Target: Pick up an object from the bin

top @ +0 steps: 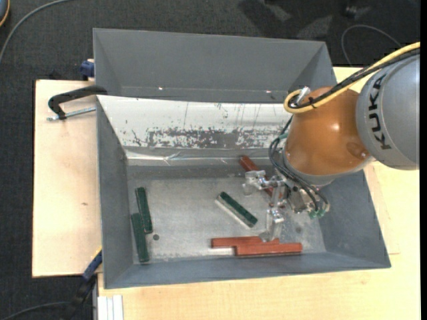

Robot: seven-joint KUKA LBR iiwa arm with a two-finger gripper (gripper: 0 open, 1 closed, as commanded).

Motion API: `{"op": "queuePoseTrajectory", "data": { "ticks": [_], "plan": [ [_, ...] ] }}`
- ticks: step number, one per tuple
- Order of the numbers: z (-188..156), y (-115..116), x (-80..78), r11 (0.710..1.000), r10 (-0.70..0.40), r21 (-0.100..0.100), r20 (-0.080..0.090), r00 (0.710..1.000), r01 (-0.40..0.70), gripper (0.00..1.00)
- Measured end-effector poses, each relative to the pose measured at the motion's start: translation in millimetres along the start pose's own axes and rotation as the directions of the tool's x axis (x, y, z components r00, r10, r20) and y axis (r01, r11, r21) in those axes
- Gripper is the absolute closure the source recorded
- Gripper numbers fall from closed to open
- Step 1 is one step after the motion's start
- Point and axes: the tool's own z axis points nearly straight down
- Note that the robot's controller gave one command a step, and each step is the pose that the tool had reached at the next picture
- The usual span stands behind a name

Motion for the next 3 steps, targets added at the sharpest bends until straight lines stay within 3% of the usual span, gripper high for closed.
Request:
{"op": "queuePoseTrajectory", "data": {
  "ticks": [1,2,3],
  "plan": [
    [69.9,11.7,-13.8,1.0,-0.03,-0.003,0.001,1.0,0.03,0.0],
    [63.9,11.1,-16.0,1.0,-0.028,-0.002,0.008,1.0,0.028,1.0],
    [66.8,10.9,-15.1,1.0,-0.028,-0.002,0.007,1.0,0.028,0.0]
  ]
}}
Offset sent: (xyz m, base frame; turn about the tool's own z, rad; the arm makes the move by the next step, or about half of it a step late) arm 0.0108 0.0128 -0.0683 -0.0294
